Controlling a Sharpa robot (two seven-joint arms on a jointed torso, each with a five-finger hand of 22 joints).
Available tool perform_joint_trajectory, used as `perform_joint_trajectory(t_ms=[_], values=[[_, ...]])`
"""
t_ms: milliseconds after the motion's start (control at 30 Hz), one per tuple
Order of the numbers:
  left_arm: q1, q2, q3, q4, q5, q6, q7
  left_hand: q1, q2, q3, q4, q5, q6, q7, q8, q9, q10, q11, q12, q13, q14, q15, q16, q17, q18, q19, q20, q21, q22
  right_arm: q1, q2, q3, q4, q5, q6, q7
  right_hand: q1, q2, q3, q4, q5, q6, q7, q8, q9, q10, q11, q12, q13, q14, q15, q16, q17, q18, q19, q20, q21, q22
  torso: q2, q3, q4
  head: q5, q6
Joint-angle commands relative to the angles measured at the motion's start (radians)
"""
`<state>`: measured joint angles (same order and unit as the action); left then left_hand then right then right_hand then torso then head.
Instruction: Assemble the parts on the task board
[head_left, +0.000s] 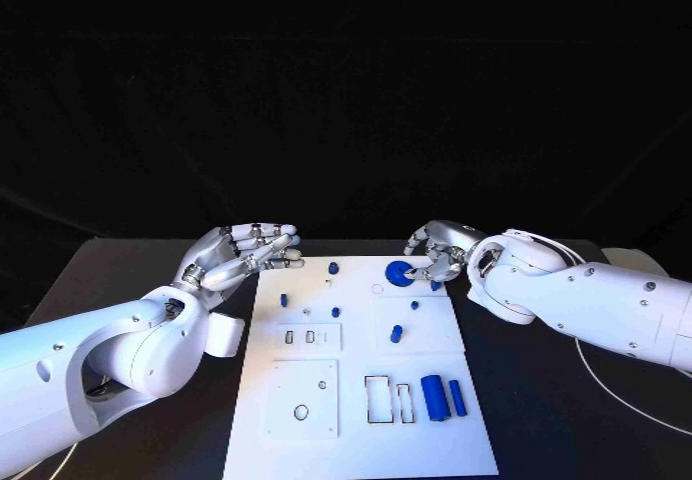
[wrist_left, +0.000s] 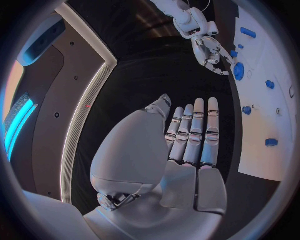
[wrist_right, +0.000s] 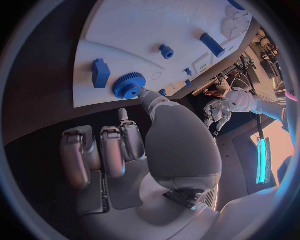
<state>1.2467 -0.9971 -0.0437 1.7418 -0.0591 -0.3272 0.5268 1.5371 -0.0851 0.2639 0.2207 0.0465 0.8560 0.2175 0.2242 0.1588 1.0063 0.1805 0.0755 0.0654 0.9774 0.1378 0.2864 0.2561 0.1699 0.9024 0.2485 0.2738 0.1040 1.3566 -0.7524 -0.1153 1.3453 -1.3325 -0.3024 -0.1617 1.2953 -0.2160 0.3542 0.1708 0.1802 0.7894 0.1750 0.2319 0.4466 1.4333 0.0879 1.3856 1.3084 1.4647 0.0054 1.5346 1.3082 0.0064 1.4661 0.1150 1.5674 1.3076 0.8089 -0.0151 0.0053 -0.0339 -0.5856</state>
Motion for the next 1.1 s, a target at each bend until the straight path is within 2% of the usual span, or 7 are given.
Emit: perform_joint_trajectory(t_ms=[33, 400, 567, 800, 1100], values=[[0.001, 0.002, 0.001, 0.001, 0.005, 0.020, 0.005, -0.004, -0.003, 0.006, -0.001, 0.003, -0.004, 0.027, -0.007, -0.001, 0.001, 0.009, -0.007, 0.001, -0.006, 0.003, -0.006, 0.001, 0.013, 0.006, 0.001, -0.003, -0.002, -0.004, 0.011, -0.001, -0.014, 0.009, 0.034, -0.008, 0.006, 0.007, -0.006, 0.000, 0.007, -0.007, 0.000, 0.002, 0.002, 0.008, 0.000, 0.005, 0.111, 0.091, 0.008, 0.006, 0.191, -0.006, 0.105, 0.005, 0.003, 0.263, 0.001, -0.0009, 0.0007, 0.000, -0.003], [0.001, 0.004, 0.001, -0.001, 0.004, 0.020, 0.004, -0.005, -0.003, 0.007, 0.000, 0.003, -0.003, 0.026, -0.007, -0.001, 0.002, 0.008, -0.007, 0.001, -0.007, 0.003, -0.007, 0.002, 0.013, 0.006, 0.001, -0.004, -0.002, -0.009, 0.034, -0.002, -0.036, 0.009, 0.037, -0.007, 0.010, 0.010, -0.006, 0.001, 0.008, -0.005, 0.000, 0.005, 0.003, 0.014, 0.001, 0.017, 0.121, 0.093, 0.010, 0.009, 0.197, -0.006, 0.105, 0.006, 0.003, 0.263, 0.000, -0.0007, 0.0003, 0.000, -0.008], [0.001, 0.005, 0.001, -0.002, 0.004, 0.020, 0.004, -0.005, -0.003, 0.007, 0.000, 0.003, -0.003, 0.026, -0.007, -0.001, 0.002, 0.008, -0.007, 0.001, -0.007, 0.003, -0.007, 0.002, 0.013, 0.006, 0.001, -0.004, -0.002, -0.013, 0.040, -0.003, -0.038, 0.009, 0.041, -0.007, 0.011, 0.011, -0.006, 0.002, 0.009, -0.002, 0.000, 0.008, 0.004, 0.017, 0.001, 0.022, 0.125, 0.093, 0.010, 0.010, 0.198, -0.006, 0.105, 0.007, 0.003, 0.263, 0.001, 0.0005, -0.0004, 0.001, -0.009], [0.001, 0.005, 0.001, -0.003, 0.004, 0.020, 0.003, -0.006, -0.003, 0.008, 0.001, 0.003, -0.002, 0.026, -0.007, -0.001, 0.002, 0.008, -0.007, 0.001, -0.006, 0.003, -0.007, 0.003, 0.013, 0.006, 0.001, -0.004, -0.002, -0.015, 0.047, -0.003, -0.044, 0.007, 0.047, -0.006, 0.014, 0.015, -0.004, 0.002, 0.009, 0.004, -0.001, 0.013, 0.006, 0.022, 0.001, 0.030, 0.132, 0.093, 0.010, 0.011, 0.201, -0.006, 0.105, 0.007, 0.003, 0.263, 0.001, -0.0007, 0.0015, 0.001, -0.013], [0.001, 0.005, 0.001, -0.003, 0.004, 0.020, 0.002, -0.006, -0.003, 0.008, 0.001, 0.003, -0.002, 0.026, -0.007, -0.001, 0.002, 0.008, -0.007, 0.001, -0.006, 0.003, -0.007, 0.003, 0.013, 0.006, 0.001, -0.004, -0.002, -0.017, 0.048, -0.003, -0.047, -0.035, 0.048, -0.005, 0.026, 0.027, 0.011, -0.002, 0.012, 0.032, -0.005, 0.029, 0.012, 0.033, -0.003, 0.050, 0.149, 0.093, 0.008, 0.013, 0.203, -0.006, 0.105, 0.006, 0.003, 0.263, 0.002, 0.0000, -0.0004, 0.003, -0.015]])
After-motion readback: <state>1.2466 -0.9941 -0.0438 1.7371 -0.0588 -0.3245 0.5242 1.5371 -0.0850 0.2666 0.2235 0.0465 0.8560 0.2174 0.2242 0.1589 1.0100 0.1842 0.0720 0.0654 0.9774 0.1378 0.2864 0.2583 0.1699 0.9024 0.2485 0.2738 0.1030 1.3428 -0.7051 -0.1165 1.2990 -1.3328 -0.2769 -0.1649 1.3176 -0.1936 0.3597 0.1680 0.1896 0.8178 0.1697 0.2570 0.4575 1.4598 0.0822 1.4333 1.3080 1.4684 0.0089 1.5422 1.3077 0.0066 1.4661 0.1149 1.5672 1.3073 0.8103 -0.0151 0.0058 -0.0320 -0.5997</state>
